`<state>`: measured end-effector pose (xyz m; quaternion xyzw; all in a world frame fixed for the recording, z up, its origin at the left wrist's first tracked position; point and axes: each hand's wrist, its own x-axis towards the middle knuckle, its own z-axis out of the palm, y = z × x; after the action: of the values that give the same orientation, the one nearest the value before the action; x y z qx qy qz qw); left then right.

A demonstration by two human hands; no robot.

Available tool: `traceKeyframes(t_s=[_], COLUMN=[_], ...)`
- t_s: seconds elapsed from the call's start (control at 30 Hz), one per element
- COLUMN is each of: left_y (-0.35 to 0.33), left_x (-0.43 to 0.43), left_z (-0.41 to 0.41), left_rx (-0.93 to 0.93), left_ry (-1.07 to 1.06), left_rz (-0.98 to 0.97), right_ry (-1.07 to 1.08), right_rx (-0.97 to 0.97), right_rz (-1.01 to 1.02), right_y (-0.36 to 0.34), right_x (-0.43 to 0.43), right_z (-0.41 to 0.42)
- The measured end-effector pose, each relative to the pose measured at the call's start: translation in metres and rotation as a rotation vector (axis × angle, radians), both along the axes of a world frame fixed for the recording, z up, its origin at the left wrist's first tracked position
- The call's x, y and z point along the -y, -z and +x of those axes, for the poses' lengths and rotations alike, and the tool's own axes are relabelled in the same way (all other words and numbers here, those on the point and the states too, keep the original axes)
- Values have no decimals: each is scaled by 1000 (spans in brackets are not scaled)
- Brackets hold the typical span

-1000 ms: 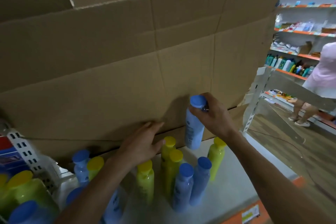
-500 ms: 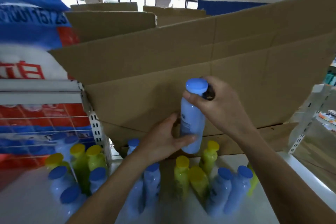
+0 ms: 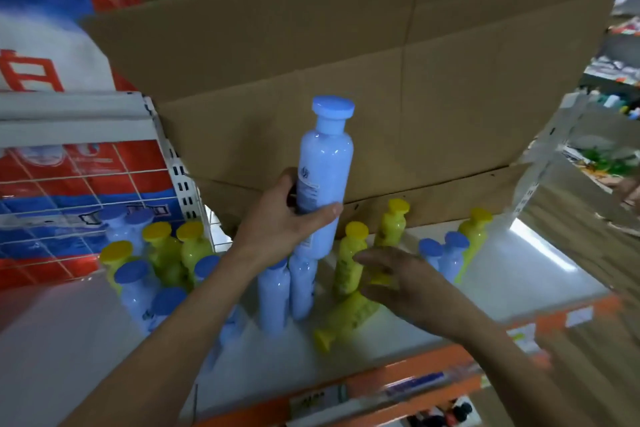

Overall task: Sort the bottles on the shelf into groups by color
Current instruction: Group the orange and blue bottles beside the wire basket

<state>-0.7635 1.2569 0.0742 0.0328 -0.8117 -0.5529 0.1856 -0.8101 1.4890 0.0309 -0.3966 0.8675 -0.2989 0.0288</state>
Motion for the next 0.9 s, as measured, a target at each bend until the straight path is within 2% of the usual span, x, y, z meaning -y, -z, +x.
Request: traceKeyframes(t_s=[0.07, 0.33, 0.67, 0.8, 0.9], left_y=[5, 13, 48, 55, 56], left_x=[-3, -26, -39, -44, -45], left_z=[2, 4, 12, 19, 22], left_rx=[12, 13, 106, 83, 72], left_ry=[-7, -32, -121, -163, -180], left_rz=[-21, -30, -66, -130, -133], right_ry=[2, 25, -79, -164, -228], right_rx=[-13, -135, -90, -81, -147], right_rz=[16, 127, 227, 389, 536], right_y=[20, 21, 42, 61, 86], right_x=[3, 5, 6, 15, 20], right_z=[5, -23, -36, -38, -40])
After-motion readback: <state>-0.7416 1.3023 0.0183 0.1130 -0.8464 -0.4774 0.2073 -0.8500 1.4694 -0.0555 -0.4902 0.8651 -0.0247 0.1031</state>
